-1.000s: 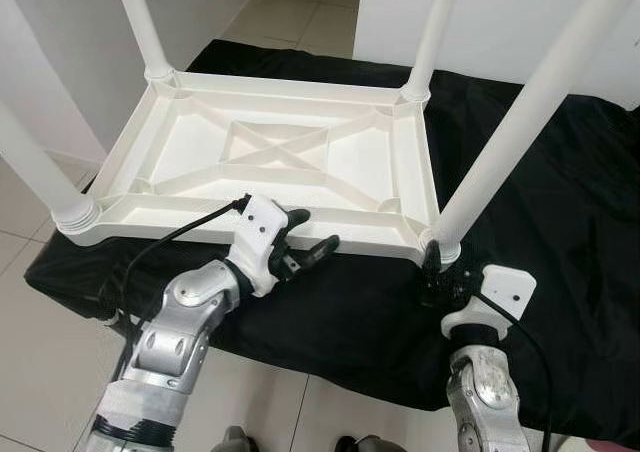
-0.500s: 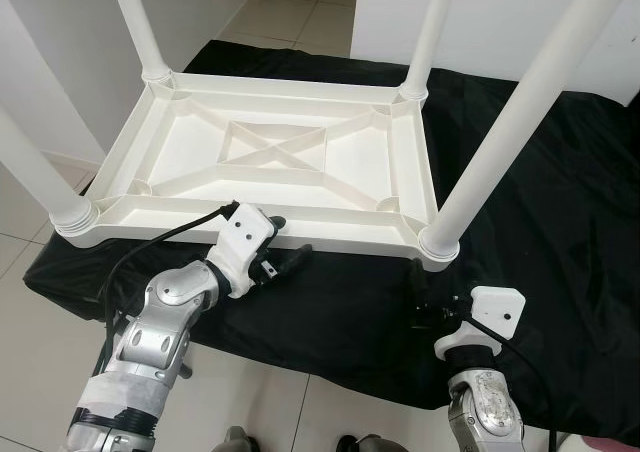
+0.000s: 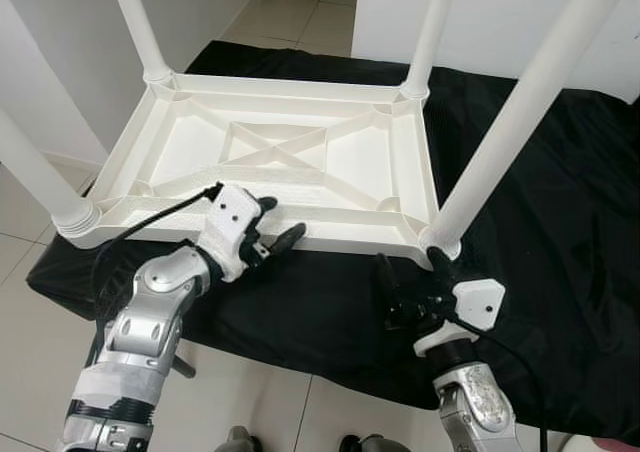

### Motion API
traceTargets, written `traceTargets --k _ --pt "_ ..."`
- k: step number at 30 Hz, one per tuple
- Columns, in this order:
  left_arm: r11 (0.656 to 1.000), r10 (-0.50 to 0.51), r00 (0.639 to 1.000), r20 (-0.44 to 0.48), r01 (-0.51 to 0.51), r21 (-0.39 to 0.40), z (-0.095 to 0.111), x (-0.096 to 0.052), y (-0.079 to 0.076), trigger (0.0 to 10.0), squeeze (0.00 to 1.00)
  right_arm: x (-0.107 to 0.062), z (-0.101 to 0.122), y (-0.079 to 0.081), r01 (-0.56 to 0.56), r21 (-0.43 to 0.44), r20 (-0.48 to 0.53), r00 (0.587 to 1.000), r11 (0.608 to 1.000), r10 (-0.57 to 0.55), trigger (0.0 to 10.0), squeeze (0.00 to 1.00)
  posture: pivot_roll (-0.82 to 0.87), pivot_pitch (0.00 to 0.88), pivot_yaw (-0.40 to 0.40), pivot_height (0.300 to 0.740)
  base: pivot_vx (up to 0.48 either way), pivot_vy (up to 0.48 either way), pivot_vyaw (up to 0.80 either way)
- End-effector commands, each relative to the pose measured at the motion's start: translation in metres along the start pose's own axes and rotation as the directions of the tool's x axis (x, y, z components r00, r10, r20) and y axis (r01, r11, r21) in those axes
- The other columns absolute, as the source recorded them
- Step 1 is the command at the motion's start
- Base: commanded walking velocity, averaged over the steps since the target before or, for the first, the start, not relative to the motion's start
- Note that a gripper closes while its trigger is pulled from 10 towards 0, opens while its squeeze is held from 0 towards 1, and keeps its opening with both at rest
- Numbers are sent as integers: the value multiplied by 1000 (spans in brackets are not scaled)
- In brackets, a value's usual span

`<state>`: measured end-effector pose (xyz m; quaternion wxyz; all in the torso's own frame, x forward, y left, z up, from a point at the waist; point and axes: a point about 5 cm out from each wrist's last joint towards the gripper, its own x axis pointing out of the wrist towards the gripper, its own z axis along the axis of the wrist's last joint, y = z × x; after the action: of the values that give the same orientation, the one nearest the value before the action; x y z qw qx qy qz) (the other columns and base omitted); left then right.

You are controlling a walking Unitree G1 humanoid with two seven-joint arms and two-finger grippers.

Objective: Building children table

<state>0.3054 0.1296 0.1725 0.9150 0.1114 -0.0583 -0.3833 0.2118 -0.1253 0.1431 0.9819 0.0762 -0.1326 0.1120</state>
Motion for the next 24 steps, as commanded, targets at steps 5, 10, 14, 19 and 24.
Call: traceTargets --k 5,10,14,19,24 --pt "997 74 996 39 -73 -29 9 2 0 10000 0 9 -1 6 -64 32 -2 998 997 64 10000 0 2 152 18 740 0 0 0" --pt "998 50 998 40 -49 -28 8 7 -4 10000 0 25 -2 11 -115 95 14 993 989 115 10000 0 -3 161 16 740 0 0 0" --pt "999 44 998 40 -43 -30 9 9 -5 10000 0 36 -3 13 -117 138 27 993 984 114 10000 0 1 167 15 740 0 0 0" --pt "999 43 998 40 -41 -35 11 8 -6 10000 0 44 -2 12 -93 200 41 995 975 87 10000 0 8 181 7 740 0 0 0" --pt "998 49 998 32 -48 -35 9 7 -6 10000 0 52 -3 4 -22 241 57 998 970 9 10000 0 17 181 3 740 0 0 0"
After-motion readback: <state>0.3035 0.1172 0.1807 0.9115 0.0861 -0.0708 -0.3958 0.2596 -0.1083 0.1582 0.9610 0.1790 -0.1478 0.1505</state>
